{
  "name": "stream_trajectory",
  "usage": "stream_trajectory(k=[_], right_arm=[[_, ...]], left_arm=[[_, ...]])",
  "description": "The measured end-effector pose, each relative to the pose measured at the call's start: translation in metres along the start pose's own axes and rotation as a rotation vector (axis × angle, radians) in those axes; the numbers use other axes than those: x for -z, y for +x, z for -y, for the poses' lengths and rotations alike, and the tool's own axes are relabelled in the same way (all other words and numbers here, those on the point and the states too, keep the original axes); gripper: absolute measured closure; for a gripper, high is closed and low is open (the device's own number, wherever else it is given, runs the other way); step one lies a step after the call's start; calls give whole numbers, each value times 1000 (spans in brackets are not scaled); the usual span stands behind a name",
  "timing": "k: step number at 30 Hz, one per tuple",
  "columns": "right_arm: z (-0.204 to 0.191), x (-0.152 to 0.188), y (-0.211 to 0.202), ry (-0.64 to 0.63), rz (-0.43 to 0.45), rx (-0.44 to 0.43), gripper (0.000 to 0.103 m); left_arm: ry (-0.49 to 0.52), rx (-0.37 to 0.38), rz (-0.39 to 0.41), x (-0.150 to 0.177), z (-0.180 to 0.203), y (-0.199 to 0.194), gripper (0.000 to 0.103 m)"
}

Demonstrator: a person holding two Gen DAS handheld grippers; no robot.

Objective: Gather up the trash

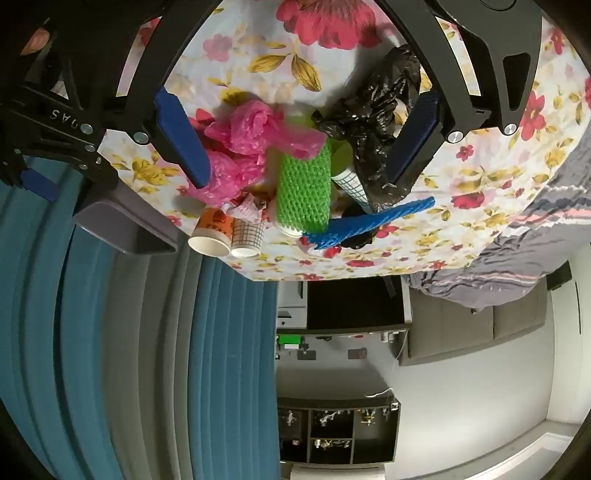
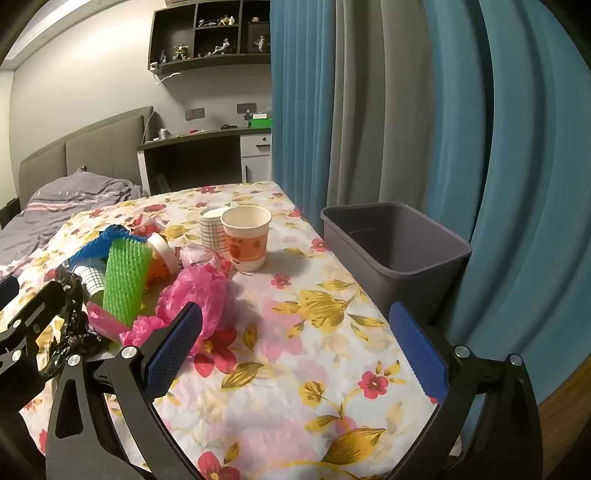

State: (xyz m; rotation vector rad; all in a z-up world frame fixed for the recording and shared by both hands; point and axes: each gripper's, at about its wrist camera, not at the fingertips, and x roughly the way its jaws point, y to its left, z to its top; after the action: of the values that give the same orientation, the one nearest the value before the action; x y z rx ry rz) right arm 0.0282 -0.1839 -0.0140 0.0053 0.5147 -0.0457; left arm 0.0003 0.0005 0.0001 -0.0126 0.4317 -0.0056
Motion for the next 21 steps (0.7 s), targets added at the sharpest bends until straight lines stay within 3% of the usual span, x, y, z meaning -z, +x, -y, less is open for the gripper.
stream_trajectory(k=[21], right_arm=[[3,0,0,-2,6,9,5]], left_arm=[[-31,7,3,4,-4,2,8]])
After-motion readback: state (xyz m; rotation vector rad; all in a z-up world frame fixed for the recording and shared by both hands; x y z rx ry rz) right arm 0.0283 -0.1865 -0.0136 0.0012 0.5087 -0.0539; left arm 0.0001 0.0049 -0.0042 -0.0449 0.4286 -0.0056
